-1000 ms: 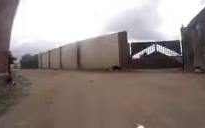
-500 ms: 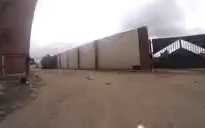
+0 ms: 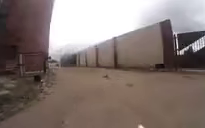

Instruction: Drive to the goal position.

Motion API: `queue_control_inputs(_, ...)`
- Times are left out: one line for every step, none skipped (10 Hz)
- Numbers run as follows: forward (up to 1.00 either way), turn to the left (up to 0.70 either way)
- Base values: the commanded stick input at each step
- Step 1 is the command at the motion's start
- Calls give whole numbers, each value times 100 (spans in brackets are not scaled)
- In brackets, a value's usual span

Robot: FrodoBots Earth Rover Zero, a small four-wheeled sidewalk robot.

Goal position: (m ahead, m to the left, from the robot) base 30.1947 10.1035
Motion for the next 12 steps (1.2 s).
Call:
queue_control_inputs(100, 27)
queue_control_inputs(100, 0)
queue_control_inputs(100, 0)
queue_control_inputs(100, 0)
queue_control_inputs(100, 0)
queue_control_inputs(100, 0)
queue_control_inputs(100, 0)
queue_control_inputs(100, 0)
queue_control_inputs(100, 0)
queue_control_inputs(100, 13)
queue_control_inputs(100, 27)
queue_control_inputs(100, 27)
